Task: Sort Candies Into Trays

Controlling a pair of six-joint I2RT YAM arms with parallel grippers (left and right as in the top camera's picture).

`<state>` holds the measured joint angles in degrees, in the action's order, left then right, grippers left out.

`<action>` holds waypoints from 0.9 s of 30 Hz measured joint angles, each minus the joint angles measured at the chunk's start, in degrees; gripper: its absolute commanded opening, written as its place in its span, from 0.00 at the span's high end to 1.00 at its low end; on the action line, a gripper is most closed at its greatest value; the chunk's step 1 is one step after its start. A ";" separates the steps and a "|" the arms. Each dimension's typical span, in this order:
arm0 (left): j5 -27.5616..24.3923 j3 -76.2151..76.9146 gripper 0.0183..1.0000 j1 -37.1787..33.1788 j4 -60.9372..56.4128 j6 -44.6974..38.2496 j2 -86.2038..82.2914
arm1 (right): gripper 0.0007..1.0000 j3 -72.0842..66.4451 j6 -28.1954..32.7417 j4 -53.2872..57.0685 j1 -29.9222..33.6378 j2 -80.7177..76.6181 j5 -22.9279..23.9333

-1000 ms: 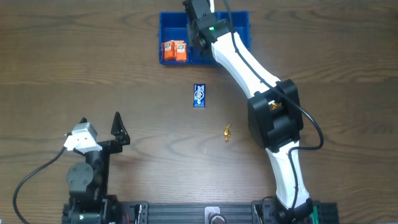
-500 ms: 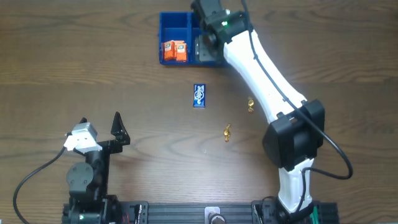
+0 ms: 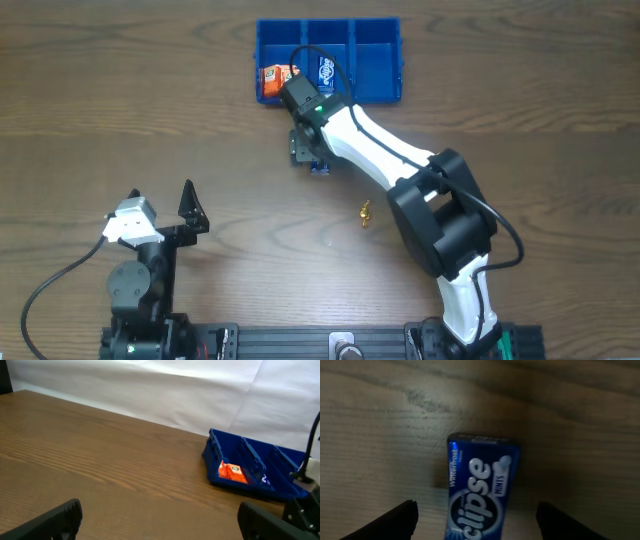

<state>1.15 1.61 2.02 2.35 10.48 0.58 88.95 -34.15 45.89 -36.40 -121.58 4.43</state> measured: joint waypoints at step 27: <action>0.00 0.00 0.00 0.00 0.00 0.00 0.00 | 0.75 34.42 13.46 5.66 7.04 -1.07 13.25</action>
<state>1.15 1.61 2.02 2.35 10.48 0.58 123.37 -20.69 51.55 -29.36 -122.65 17.67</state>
